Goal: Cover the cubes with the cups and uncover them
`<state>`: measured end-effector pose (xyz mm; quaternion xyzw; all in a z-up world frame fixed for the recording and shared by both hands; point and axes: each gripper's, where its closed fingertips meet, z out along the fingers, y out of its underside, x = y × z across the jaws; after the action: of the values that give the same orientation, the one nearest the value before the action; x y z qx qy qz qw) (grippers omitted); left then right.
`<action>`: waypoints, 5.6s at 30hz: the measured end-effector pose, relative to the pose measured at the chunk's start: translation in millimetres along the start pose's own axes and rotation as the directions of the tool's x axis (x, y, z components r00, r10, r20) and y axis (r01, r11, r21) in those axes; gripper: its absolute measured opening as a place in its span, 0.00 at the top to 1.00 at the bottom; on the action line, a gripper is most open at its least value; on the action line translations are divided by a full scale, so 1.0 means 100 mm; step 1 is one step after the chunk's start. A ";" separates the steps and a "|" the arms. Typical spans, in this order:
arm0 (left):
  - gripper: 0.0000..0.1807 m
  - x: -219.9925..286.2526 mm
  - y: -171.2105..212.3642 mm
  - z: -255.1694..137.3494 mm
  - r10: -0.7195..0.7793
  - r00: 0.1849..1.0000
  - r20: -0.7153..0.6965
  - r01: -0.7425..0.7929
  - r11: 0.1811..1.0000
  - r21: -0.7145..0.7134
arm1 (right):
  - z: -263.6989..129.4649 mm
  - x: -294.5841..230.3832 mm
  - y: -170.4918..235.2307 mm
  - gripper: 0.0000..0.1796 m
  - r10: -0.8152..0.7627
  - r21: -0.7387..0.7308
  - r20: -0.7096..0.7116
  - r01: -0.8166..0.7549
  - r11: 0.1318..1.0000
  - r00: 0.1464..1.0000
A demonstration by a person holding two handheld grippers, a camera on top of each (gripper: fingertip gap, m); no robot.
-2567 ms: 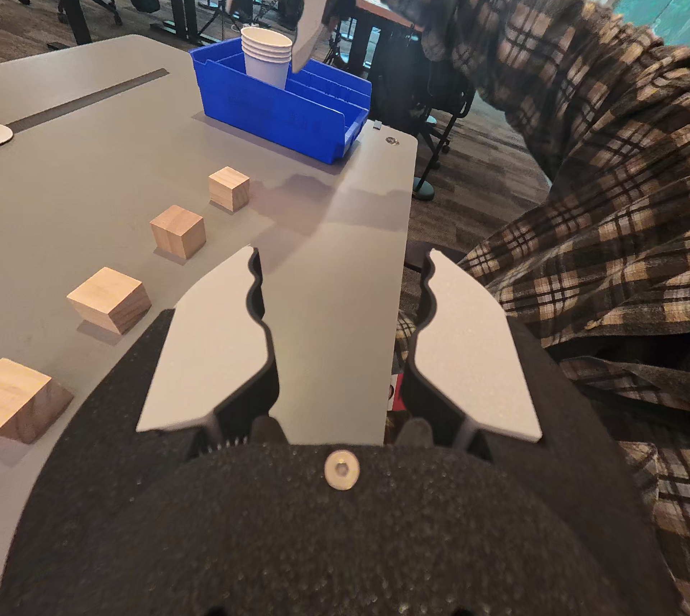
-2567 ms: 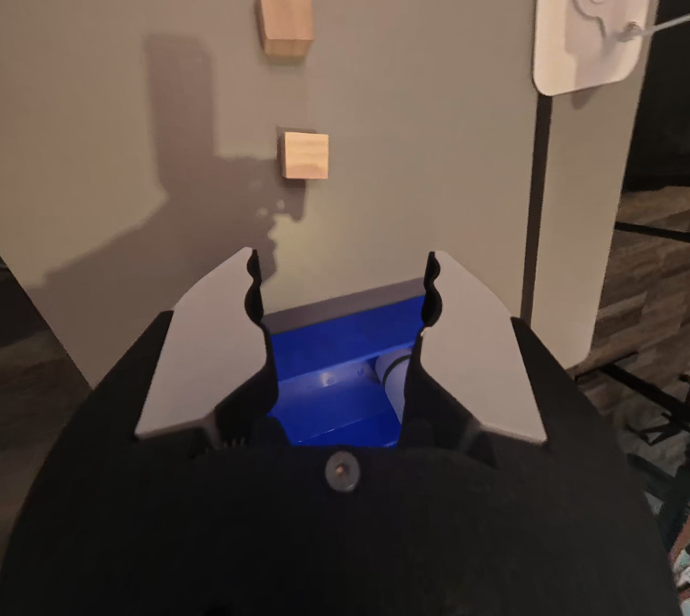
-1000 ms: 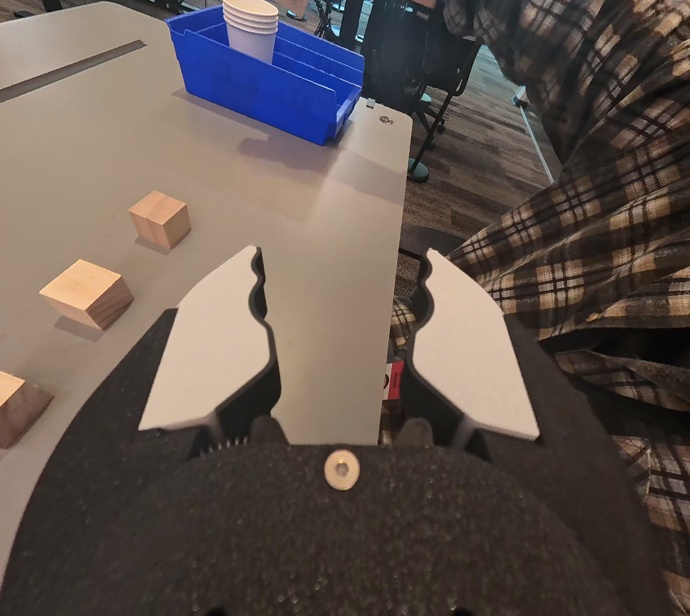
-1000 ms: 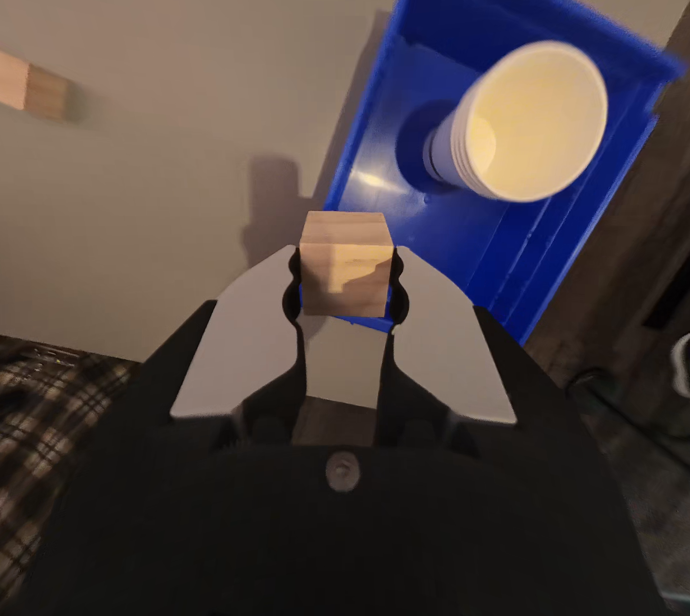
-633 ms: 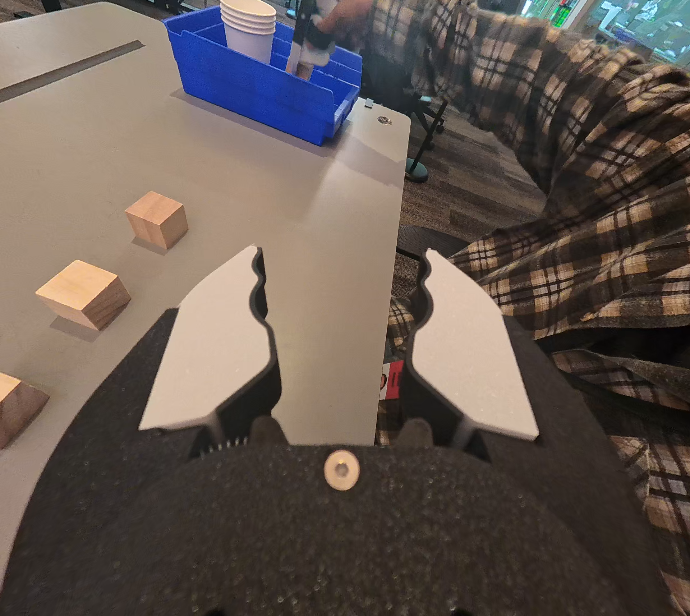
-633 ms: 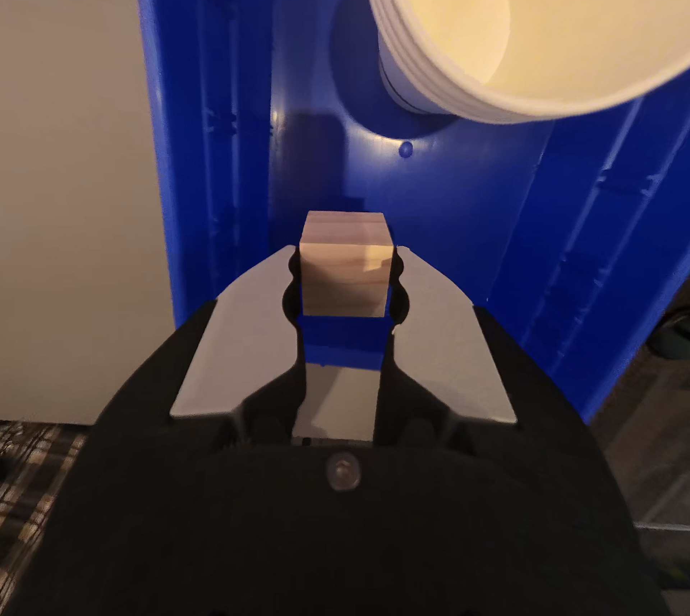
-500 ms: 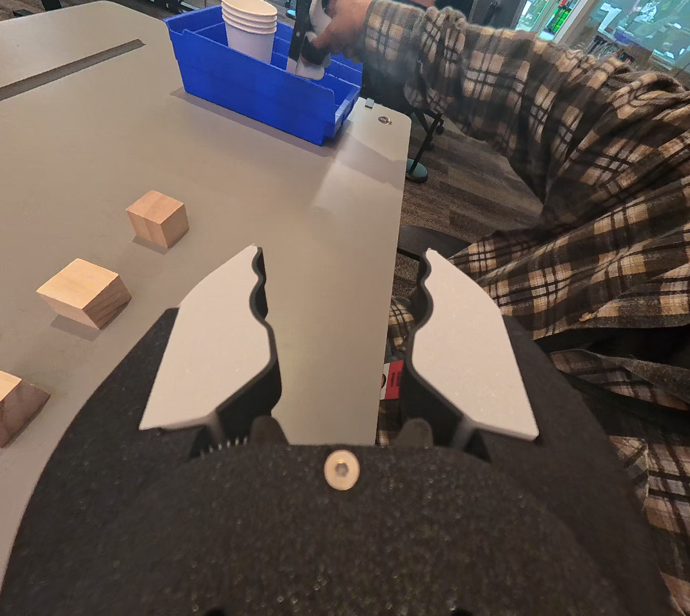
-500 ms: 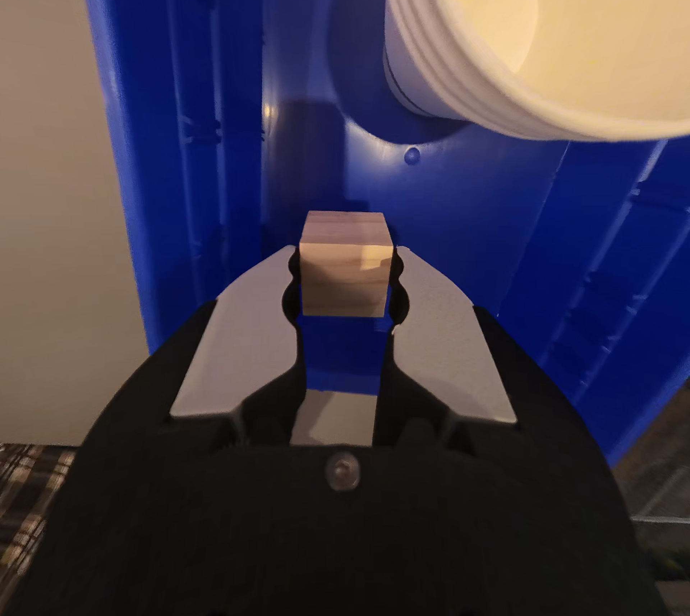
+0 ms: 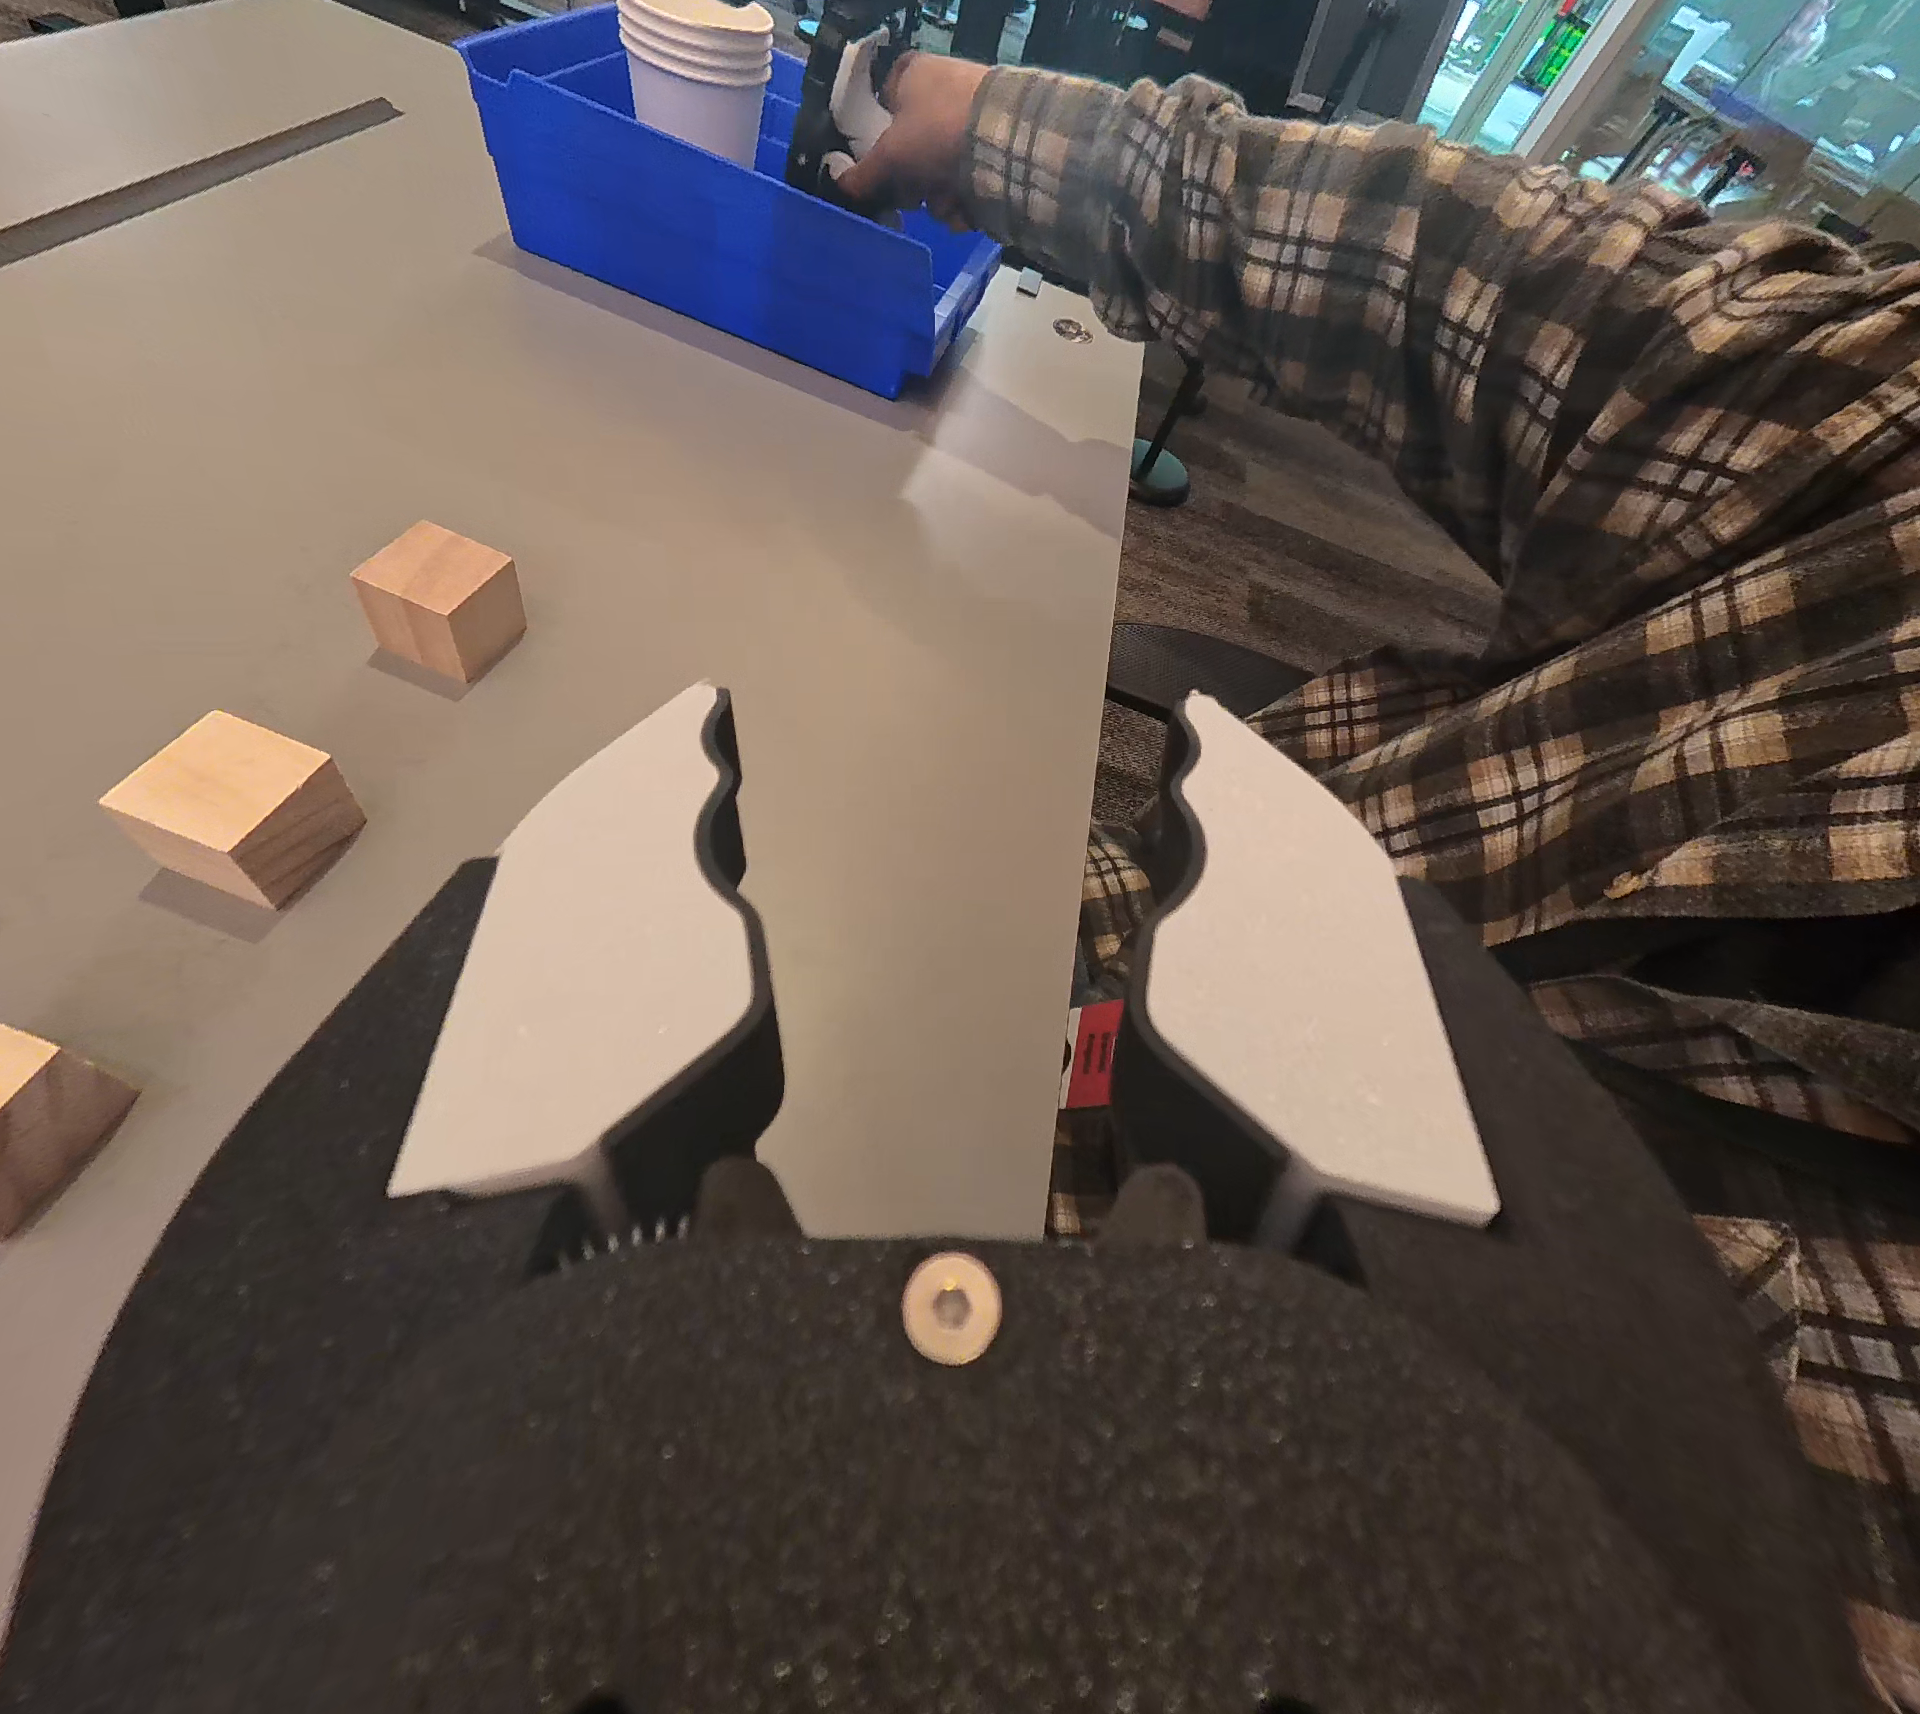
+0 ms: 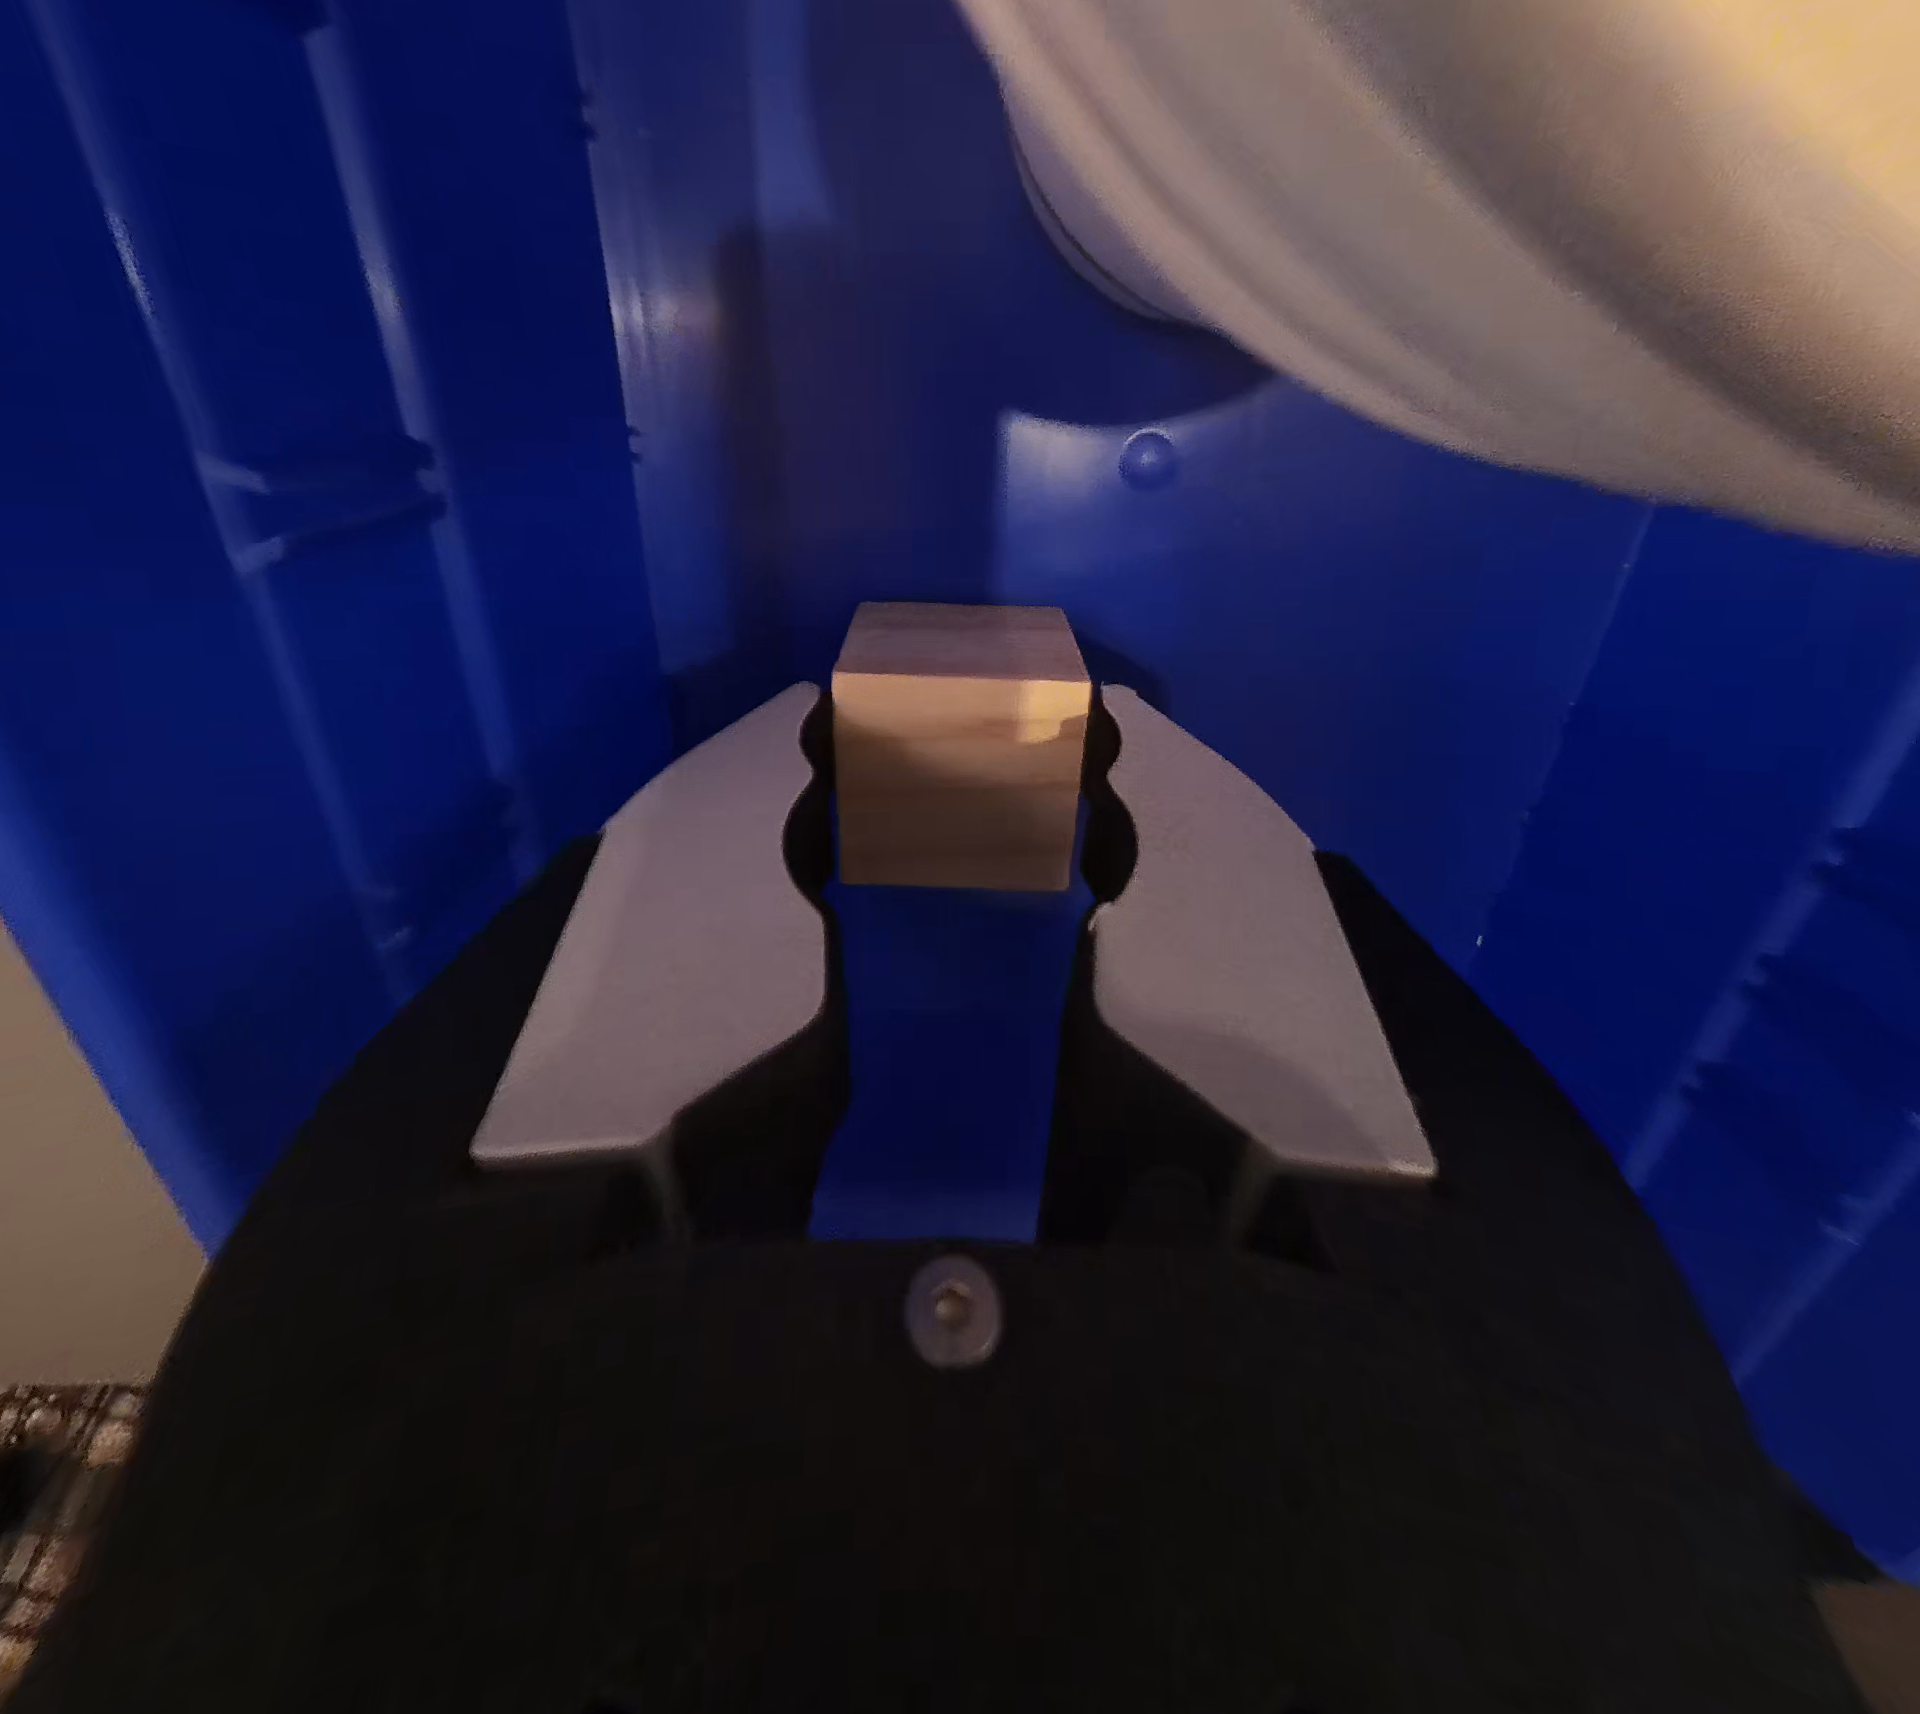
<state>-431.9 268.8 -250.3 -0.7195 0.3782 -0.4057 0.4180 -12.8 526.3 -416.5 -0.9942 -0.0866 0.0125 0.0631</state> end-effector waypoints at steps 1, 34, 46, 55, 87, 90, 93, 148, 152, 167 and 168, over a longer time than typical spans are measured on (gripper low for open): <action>0.57 0.00 0.00 0.00 -0.001 1.000 0.000 0.001 1.000 0.001 | 0.00 0.00 -0.02 0.75 0.005 0.012 0.000 -0.005 1.000 1.000; 0.57 -0.22 -0.10 -0.48 -0.015 0.992 0.126 0.006 0.997 0.076 | -0.63 -3.41 -0.10 0.59 -1.000 0.178 -0.014 0.984 0.002 0.004; 0.57 -0.34 -0.05 -0.47 -0.045 0.991 0.123 0.037 0.997 0.069 | -0.01 -3.61 -0.11 0.59 -0.996 0.078 0.089 0.997 -0.002 -0.009; 0.57 -0.32 -0.07 -0.49 -0.041 0.992 0.120 0.032 0.996 0.080 | -0.12 -3.52 -0.31 0.75 -0.982 0.094 0.061 0.979 0.182 0.177; 0.57 -0.19 0.00 -0.22 -0.030 0.997 0.078 0.028 0.999 0.016 | -0.40 0.63 0.06 0.75 -0.088 0.015 -0.075 0.089 0.996 0.993; 0.57 -0.21 0.01 -0.23 -0.034 0.996 0.078 0.032 0.999 0.017 | -0.28 0.65 0.07 0.75 -0.075 0.001 -0.064 0.075 0.997 0.995; 0.57 -0.22 0.02 -0.23 -0.037 0.996 0.079 0.036 0.999 0.017 | -0.19 0.67 0.08 0.75 -0.068 -0.018 -0.069 0.067 0.998 0.995; 0.75 -2.12 0.89 0.76 0.080 0.997 0.023 -0.025 0.554 -0.832 | -1.14 -1.76 1.47 0.54 -0.855 0.682 0.094 0.593 0.428 0.510; 0.75 -1.86 0.63 0.81 0.039 0.999 -0.022 -0.041 0.603 -0.797 | -1.15 -2.09 1.38 0.55 -0.883 0.768 0.141 0.513 0.383 0.448; 0.75 -0.45 -0.28 1.24 0.211 0.943 -0.256 -0.331 0.643 -0.691 | -1.37 -3.29 0.97 0.60 -0.965 0.892 0.122 0.401 0.210 0.233; 0.75 -0.41 -0.29 1.26 0.217 0.941 -0.261 -0.339 0.643 -0.687 | -1.40 -3.30 0.98 0.61 -0.966 0.896 0.118 0.396 0.203 0.228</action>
<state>-328.0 352.9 -275.2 -0.7246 0.6442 -0.2090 0.1274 -316.3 355.9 -285.2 -0.6057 -0.5740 0.3778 0.4012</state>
